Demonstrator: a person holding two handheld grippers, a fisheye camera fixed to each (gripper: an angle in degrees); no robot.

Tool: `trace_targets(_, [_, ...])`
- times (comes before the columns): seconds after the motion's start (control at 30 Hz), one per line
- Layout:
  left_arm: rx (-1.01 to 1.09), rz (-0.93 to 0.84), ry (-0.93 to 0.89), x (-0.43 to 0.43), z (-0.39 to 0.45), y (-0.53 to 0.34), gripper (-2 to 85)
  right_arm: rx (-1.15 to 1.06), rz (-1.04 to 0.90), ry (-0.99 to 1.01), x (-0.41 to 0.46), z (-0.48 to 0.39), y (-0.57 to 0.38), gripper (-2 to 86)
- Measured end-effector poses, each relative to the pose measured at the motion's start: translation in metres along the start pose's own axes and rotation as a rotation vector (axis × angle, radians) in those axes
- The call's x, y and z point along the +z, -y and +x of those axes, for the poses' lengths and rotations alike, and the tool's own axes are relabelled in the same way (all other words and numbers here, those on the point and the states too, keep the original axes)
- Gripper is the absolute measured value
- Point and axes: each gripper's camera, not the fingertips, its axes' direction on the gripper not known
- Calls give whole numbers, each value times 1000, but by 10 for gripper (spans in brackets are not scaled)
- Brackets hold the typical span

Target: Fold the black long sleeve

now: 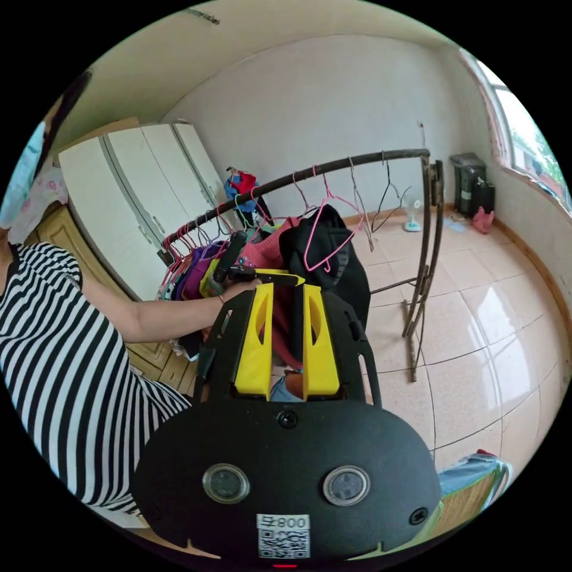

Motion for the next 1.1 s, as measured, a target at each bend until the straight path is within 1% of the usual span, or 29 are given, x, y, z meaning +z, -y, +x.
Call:
trace_targets(0.07, [8,-12,16,27,-3,13,59,-1,-53,34,37,34,-2,95])
trace_targets(0.17, [39,-27,71,51,0,23,37,12,-142,78,98,86,-6,112])
trace_targets(0.33, [65,-16,56,81,9,28,27,-12,-264,158,202,149,-15,123])
trace_targets(0.43, [58,6,54,95,17,25,25,-21,-283,158,243,170,-19,130])
trace_targets(0.6, [74,33,35,113,28,22,23,-20,-308,136,282,193,-35,134])
trace_targets(0.73, [135,40,52,123,45,20,25,-36,-361,64,308,204,-49,117])
trace_targets(0.8, [138,37,69,127,49,20,25,-34,-369,63,313,210,-53,101])
trace_targets(0.87, [161,26,36,133,50,21,25,-44,-392,70,315,215,-57,81])
trace_targets(1.03, [258,34,-9,142,65,22,25,-49,-397,-18,300,226,-76,28])
trace_targets(1.1, [292,50,-1,143,72,23,25,1,-374,-8,290,233,-81,22])
